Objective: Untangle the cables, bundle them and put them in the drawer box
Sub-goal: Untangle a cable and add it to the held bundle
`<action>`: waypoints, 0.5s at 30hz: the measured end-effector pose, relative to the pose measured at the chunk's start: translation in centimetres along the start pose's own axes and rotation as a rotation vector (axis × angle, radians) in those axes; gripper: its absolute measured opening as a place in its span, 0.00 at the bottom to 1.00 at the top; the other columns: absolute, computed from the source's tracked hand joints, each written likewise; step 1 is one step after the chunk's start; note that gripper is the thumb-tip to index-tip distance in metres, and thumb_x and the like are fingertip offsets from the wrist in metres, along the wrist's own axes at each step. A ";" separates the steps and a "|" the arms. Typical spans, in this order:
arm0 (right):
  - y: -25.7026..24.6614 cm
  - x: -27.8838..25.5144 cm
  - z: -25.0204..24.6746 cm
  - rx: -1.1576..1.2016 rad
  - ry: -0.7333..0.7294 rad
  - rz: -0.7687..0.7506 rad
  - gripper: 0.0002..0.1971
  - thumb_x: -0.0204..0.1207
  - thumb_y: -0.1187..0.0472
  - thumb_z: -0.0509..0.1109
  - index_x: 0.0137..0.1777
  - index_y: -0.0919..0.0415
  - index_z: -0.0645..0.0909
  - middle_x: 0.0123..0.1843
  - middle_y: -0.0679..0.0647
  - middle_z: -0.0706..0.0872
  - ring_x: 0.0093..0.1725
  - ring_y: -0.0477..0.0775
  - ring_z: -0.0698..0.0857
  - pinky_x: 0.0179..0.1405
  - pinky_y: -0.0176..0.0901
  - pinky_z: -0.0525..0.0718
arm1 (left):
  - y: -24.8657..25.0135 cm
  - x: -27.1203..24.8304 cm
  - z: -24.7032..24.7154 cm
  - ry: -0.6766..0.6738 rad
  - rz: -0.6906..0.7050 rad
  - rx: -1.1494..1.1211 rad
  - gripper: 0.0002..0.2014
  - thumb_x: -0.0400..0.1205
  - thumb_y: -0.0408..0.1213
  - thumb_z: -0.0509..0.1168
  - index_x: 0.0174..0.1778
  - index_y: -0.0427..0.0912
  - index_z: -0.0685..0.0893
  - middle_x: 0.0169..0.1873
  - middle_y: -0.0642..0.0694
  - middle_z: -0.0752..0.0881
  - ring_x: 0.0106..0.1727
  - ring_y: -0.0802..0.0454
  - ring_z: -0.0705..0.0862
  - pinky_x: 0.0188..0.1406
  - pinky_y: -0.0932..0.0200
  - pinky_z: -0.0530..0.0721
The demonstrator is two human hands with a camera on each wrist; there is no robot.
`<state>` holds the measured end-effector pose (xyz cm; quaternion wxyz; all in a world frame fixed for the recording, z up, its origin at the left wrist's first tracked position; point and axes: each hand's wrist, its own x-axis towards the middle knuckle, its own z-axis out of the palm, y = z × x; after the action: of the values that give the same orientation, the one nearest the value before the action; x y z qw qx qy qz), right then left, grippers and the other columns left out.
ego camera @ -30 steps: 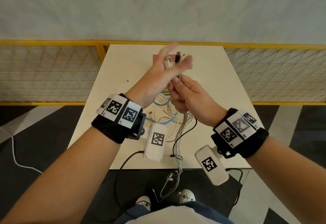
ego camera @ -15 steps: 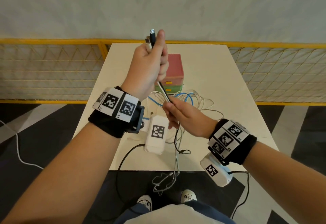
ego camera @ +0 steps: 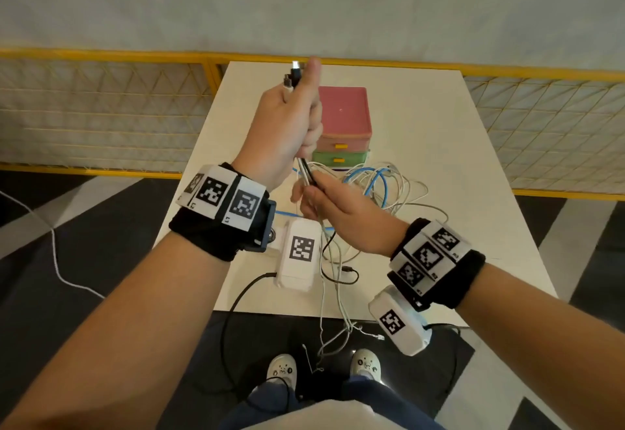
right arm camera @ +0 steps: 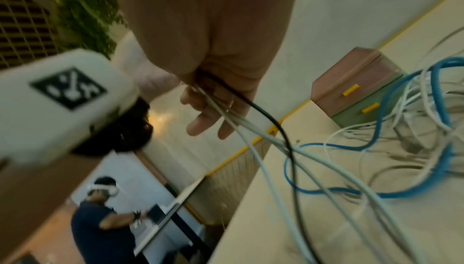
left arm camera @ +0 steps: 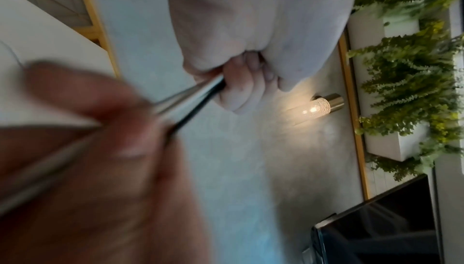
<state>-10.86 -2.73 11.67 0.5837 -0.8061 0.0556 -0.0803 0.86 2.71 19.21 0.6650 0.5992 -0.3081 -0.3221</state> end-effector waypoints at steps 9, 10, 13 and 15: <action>4.7 -0.5 4.2 -0.054 -0.372 0.399 0.09 0.84 0.53 0.55 0.56 0.58 0.71 0.37 0.51 0.70 0.30 0.47 0.71 0.29 0.42 0.79 | -1.7 0.6 -4.0 0.183 -0.093 0.005 0.25 0.88 0.50 0.56 0.26 0.49 0.60 0.16 0.56 0.59 0.16 0.58 0.56 0.14 0.66 0.55; 4.6 -0.3 4.4 -0.029 -0.460 0.446 0.06 0.81 0.55 0.59 0.54 0.54 0.71 0.36 0.50 0.70 0.30 0.48 0.70 0.29 0.41 0.76 | -2.0 0.5 -4.2 0.183 -0.111 0.022 0.24 0.88 0.50 0.57 0.26 0.49 0.61 0.16 0.56 0.59 0.15 0.58 0.56 0.14 0.66 0.55; 5.4 1.0 4.2 -0.177 -0.596 0.401 0.16 0.72 0.63 0.61 0.58 0.45 0.71 0.46 0.58 0.79 0.40 0.57 0.79 0.44 0.50 0.82 | -2.6 0.3 -4.7 0.153 -0.153 0.054 0.23 0.88 0.48 0.57 0.28 0.49 0.61 0.16 0.56 0.60 0.16 0.59 0.56 0.15 0.65 0.53; 6.6 1.9 3.6 -0.356 -0.552 0.370 0.27 0.69 0.69 0.59 0.70 0.53 0.69 0.62 0.61 0.78 0.59 0.60 0.80 0.62 0.53 0.80 | -2.8 0.2 -5.0 0.130 -0.172 0.087 0.23 0.88 0.48 0.57 0.28 0.49 0.61 0.15 0.56 0.60 0.16 0.58 0.56 0.15 0.65 0.54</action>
<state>-8.25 -1.81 4.42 0.4319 -0.8627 0.0541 0.2576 4.77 5.29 15.94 0.6270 0.6711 -0.2256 -0.3249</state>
